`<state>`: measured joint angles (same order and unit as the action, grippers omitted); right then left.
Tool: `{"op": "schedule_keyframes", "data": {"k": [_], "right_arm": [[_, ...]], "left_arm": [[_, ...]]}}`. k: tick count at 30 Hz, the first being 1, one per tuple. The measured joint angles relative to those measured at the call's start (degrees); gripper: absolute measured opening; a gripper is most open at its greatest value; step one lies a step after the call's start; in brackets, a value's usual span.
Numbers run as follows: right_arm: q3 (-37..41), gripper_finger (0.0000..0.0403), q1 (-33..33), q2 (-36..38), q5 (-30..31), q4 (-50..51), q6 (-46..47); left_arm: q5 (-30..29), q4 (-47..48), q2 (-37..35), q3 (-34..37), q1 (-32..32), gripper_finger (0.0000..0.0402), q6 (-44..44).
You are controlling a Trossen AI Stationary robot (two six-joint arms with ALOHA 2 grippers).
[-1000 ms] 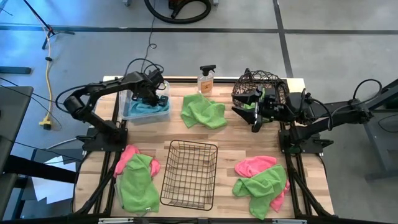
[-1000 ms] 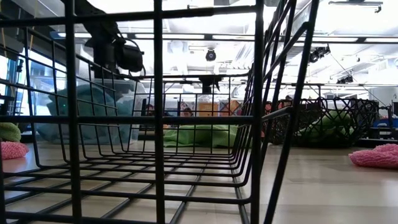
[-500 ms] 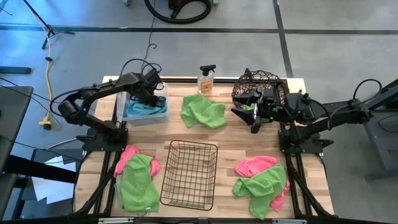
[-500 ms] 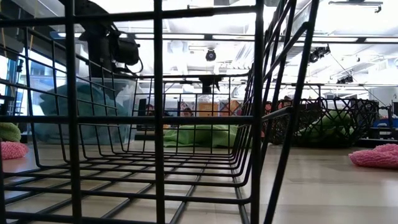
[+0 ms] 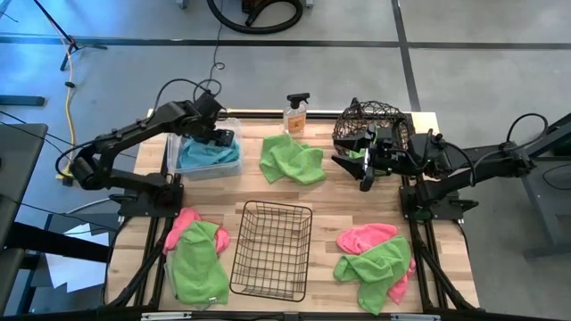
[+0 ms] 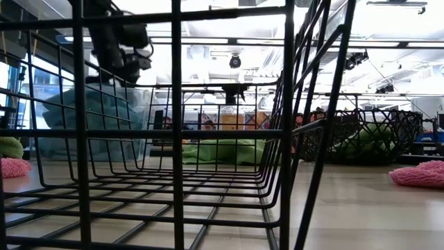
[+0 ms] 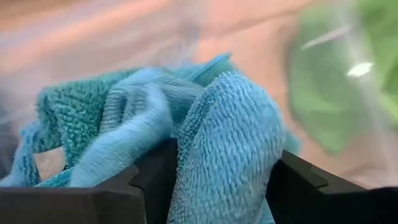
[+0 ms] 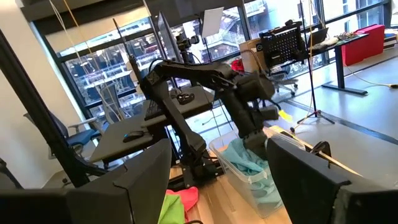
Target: Sort microfiber towel by color & place in baskets
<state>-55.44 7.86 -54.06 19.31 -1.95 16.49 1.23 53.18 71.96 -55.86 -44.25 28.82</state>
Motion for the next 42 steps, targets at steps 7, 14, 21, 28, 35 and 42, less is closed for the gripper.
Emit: {"op": "schedule_keyframes", "data": {"k": [7, 14, 21, 28, 35, 42], "right_arm": [[0.0, 0.0261, 0.0, 0.0, -0.4, 0.0, 1.8], [0.0, 0.0261, 0.0, 0.0, -1.2, 0.0, 4.2], [0.0, 0.0261, 0.0, 0.0, -1.1, 0.0, 4.1], [0.0, 0.0261, 0.0, 0.0, -1.1, 0.0, 4.1], [0.0, 0.0261, 0.0, 0.0, -1.1, -1.9, 4.0], [0.0, 0.0261, 0.0, 0.0, -1.8, -3.2, 4.1]], "left_arm": [[-0.5, -0.2, -2.1, -6.2, 0.0, 0.0201, -1.3], [-0.4, 2.9, -3.0, -10.7, 0.0, 0.0201, -5.3], [0.3, 4.8, -6.2, -14.7, 0.1, 0.0201, -7.1], [3.0, 0.4, -13.7, -14.9, 5.9, 0.0201, -3.5], [2.6, -25.6, -22.4, -7.0, 20.0, 0.0201, -1.5], [3.9, -58.8, -26.3, 6.0, 35.0, 0.0201, -7.1]]}}
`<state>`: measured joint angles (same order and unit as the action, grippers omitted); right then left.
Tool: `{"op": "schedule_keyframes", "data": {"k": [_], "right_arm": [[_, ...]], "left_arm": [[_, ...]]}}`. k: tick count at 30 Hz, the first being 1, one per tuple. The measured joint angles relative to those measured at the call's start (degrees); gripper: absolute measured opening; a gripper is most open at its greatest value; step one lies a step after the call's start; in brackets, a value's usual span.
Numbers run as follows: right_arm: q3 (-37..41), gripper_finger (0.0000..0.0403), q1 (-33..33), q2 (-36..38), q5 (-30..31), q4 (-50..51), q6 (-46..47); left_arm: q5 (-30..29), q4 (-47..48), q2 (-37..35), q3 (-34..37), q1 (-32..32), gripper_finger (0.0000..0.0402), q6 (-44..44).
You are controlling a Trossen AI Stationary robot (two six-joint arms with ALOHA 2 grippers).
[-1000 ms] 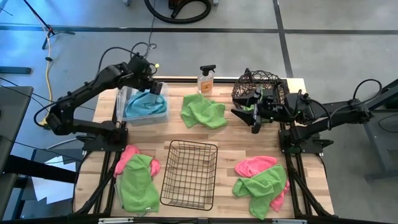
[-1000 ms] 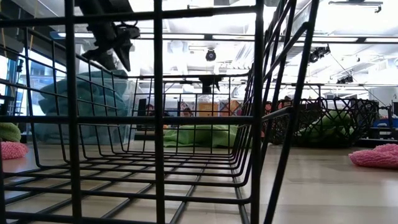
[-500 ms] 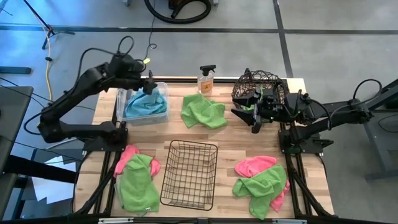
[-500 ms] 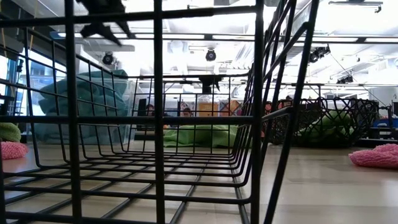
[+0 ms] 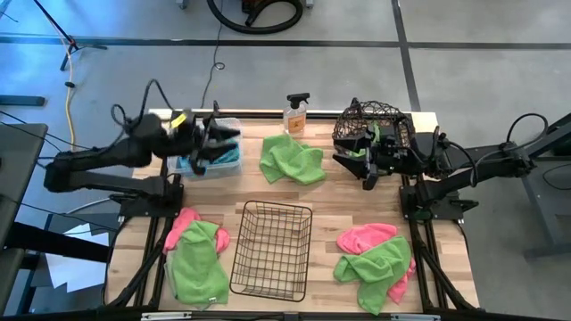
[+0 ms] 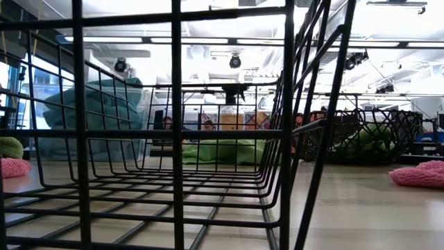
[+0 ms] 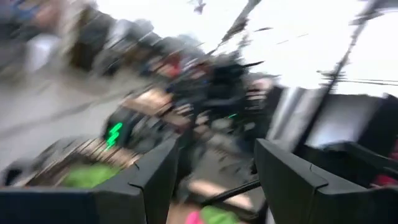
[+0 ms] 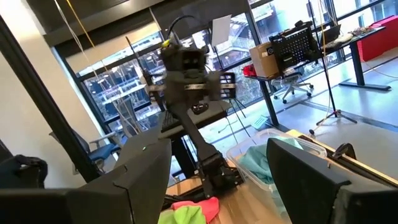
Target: Sort microfiber towel by color & place in baskets
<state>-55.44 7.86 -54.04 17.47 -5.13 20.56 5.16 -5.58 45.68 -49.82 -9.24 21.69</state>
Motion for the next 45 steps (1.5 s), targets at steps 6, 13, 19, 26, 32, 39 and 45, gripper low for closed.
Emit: {"op": "schedule_keyframes", "data": {"k": [6, 13, 19, 26, 32, 39, 45], "right_arm": [[0.0, 0.0261, 0.0, 0.0, -0.1, -0.1, 1.2], [0.0, 0.0261, 0.0, 0.0, -0.1, -0.1, 1.4], [0.0, 0.0261, 0.0, 0.0, -1.8, 0.0, 0.9], [0.0, 0.0261, 0.0, -0.6, -4.6, 3.3, 3.6], [-0.5, 0.0261, -0.6, -8.7, -4.6, 4.8, 10.2], [-14.5, 0.0261, -6.5, -26.8, -5.7, 21.4, 11.0], [-27.6, 0.0261, -12.2, -41.4, -5.6, 42.1, 12.0]], "left_arm": [[-4.9, -13.4, 0.0, 5.9, 8.7, 0.0201, -3.1], [-10.4, -11.2, 0.2, 6.1, 11.0, 0.0201, -9.3], [-10.5, -11.7, 0.2, 6.0, 11.0, 0.0201, -14.8], [-10.6, -11.7, 0.1, 6.0, 11.0, 0.0201, -16.8], [-10.6, -12.0, 0.1, 6.0, 11.0, 0.0201, -15.8], [-10.6, -12.4, 0.0, 6.0, 11.0, 0.0201, -15.8], [-10.5, -12.3, 0.0, 6.0, 11.0, 0.0201, -13.3]]}}
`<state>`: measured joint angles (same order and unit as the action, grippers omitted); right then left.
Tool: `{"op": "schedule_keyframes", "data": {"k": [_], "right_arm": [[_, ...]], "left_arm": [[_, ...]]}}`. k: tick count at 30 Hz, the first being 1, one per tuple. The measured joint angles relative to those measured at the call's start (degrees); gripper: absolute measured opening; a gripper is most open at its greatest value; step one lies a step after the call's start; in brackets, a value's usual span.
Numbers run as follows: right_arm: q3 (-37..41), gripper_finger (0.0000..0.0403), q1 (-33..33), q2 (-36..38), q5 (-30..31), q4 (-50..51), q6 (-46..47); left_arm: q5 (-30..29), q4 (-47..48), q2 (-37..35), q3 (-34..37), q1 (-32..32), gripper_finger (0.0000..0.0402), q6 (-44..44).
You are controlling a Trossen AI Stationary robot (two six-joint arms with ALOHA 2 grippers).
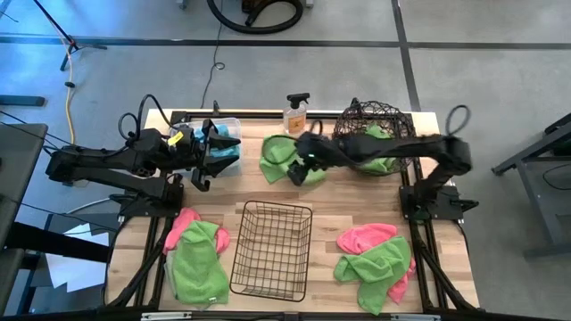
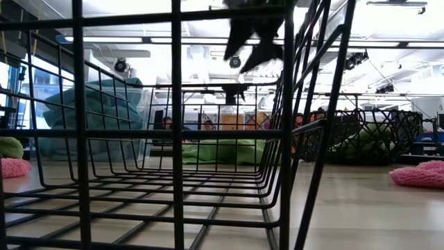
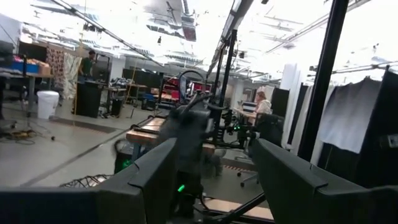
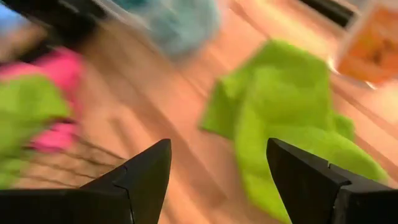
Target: Sort microfiber towel by color & place in baskets
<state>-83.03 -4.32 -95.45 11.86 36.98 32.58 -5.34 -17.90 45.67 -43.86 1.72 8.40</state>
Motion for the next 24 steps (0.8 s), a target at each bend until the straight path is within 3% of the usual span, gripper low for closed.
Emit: {"op": "schedule_keyframes", "data": {"k": [10, 24], "right_arm": [[-6.5, 0.0261, -2.8, -16.1, 3.0, 8.3, 3.4], [-6.6, 0.0261, -2.9, -26.8, 6.0, 8.2, 1.8]], "left_arm": [[-0.3, 0.0, 0.0, 0.0, 0.0, 0.0201, 0.4], [-0.5, 0.4, 0.0, 0.0, 0.0, 0.0201, 0.4]]}}
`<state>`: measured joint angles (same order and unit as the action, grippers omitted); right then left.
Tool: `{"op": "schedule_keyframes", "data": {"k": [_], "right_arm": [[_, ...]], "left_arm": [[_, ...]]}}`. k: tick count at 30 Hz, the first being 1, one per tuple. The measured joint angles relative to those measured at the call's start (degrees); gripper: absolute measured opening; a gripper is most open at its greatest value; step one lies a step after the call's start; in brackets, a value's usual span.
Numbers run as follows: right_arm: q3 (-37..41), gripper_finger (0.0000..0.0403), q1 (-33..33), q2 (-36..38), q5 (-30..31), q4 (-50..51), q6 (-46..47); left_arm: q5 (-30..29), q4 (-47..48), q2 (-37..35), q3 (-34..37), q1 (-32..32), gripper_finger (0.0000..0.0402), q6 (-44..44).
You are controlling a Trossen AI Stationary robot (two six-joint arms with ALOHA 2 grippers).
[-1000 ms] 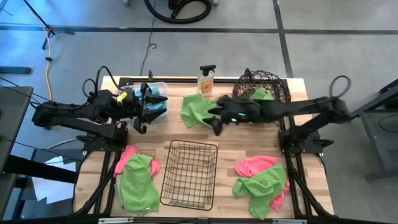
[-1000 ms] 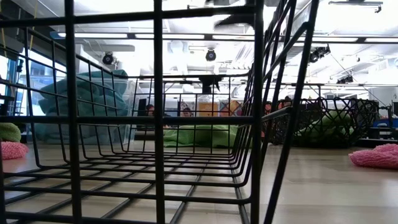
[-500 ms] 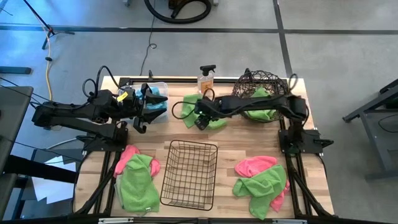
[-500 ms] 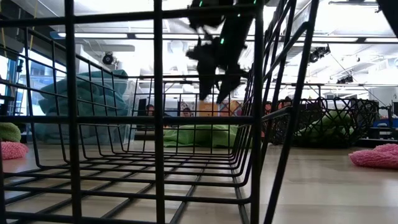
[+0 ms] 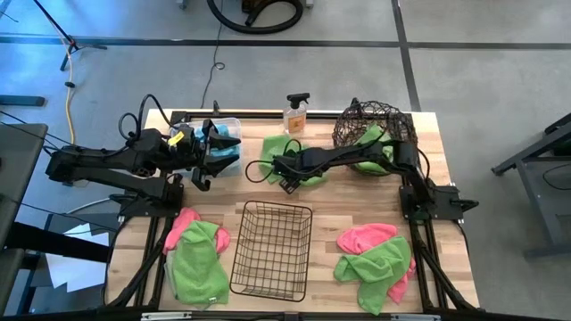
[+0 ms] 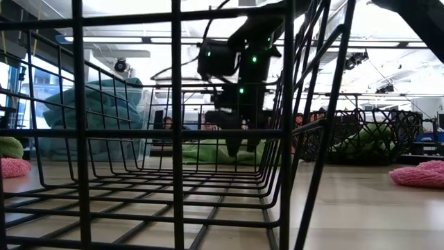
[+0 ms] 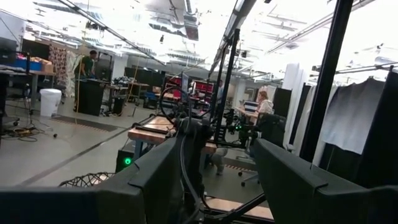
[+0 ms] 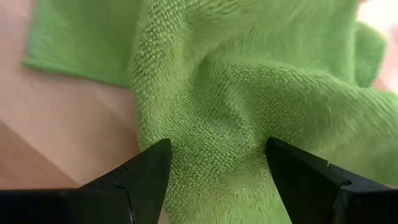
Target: Sort microfiber towel by color & place in baskets
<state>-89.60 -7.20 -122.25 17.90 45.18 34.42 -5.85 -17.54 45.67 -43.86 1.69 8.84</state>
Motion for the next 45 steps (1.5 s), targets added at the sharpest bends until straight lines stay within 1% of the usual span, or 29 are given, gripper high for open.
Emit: {"op": "schedule_keyframes", "data": {"k": [5, 7, 8, 9, 11, 12, 14, 15, 16, 18, 22, 27, 34, 37, 40, 45], "right_arm": [[-0.2, 0.0259, 0.1, -2.0, -2.6, -0.1, -0.9], [-0.3, 0.0246, 0.4, -2.2, -2.7, 0.3, -1.7], [-0.3, 0.0234, 0.6, -2.3, -2.3, 0.4, -2.1], [-0.3, 0.0216, 0.8, -2.3, -2.1, 0.4, -2.5], [-0.3, 0.0162, 1.0, -2.2, -2.5, 0.3, -3.8], [-0.2, 0.0127, 1.1, -2.0, -2.9, 0.9, -4.8], [0.1, 0.0045, 1.4, -1.4, -3.3, 1.6, -6.9], [0.1, 0.0023, 1.5, -0.9, -3.6, 2.0, -8.1], [0.2, 0.0019, 1.6, -0.1, -3.6, 2.3, -8.9], [0.2, 0.0024, 1.8, 2.0, -3.4, 1.8, -9.4], [0.2, 0.0005, 2.4, 7.1, -2.8, 0.8, -12.3], [0.1, 0.0003, 3.8, 15.2, -1.4, -1.2, -15.5], [0.1, 0.0002, 7.2, 25.4, 4.7, -4.8, -17.0], [0.7, 0.0001, 9.1, 29.4, 6.0, -6.5, -19.0], [2.5, 0.0001, 11.2, 33.7, 7.3, -7.8, -21.5], [9.5, 0.0001, 14.3, 42.6, 11.5, -10.8, -20.4]], "left_arm": [[0.0, 0.1, 0.0, 0.0, 0.0, 0.0201, 0.1], [0.0, 0.2, 0.0, 0.0, 0.0, 0.0201, 0.0], [0.0, 0.2, 0.0, 0.0, 0.0, 0.0201, 0.1], [0.0, 0.2, 0.0, 0.0, 0.0, 0.0201, 0.1], [-0.3, 0.2, 0.0, 0.0, 0.0, 0.0201, 0.1], [-0.6, 0.2, 0.0, 0.0, 0.0, 0.0201, 0.1], [-0.8, 0.2, 0.0, 0.0, 0.0, 0.0201, 0.1], [-1.1, 0.2, 0.0, 0.0, 0.0, 0.0201, 0.0], [-1.5, 0.1, 0.0, 0.0, 0.0, 0.0201, 0.1], [-2.4, 0.1, 0.0, 0.0, 0.0, 0.0201, 0.2], [-5.1, 0.1, 0.0, 0.0, 0.0, 0.0201, 0.5], [-6.6, 0.1, 0.0, 0.0, 0.0, 0.0201, 0.6], [-6.6, 0.1, 0.0, 0.0, 0.0, 0.0201, 1.6], [-6.6, 0.1, 0.0, 0.0, 0.0, 0.0201, 1.6], [-6.6, 0.1, 0.0, 0.0, 0.0, 0.0201, 1.6], [-6.6, 0.2, 0.0, 0.0, 0.0, 0.0201, 1.5]]}}
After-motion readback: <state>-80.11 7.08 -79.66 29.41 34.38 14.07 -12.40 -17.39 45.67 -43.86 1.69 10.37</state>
